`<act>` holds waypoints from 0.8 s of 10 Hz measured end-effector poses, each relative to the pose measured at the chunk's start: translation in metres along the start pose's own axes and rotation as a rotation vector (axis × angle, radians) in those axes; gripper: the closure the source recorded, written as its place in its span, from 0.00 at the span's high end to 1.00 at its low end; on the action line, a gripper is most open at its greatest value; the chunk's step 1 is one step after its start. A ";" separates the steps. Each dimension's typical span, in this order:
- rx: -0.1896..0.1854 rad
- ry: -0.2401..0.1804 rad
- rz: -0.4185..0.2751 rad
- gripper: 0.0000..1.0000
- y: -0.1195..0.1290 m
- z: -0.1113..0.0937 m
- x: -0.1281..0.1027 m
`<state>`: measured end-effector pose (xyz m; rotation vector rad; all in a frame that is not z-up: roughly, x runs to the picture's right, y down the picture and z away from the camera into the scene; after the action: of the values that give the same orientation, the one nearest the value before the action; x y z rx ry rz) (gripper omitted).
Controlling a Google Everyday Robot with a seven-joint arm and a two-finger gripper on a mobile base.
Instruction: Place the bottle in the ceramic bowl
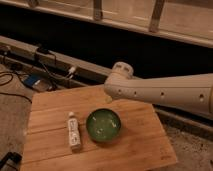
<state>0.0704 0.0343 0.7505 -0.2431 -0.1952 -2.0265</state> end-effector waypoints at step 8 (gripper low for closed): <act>0.143 0.050 -0.074 0.80 -0.078 -0.034 0.054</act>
<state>-0.0261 0.0140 0.7286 -0.0967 -0.3209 -2.0785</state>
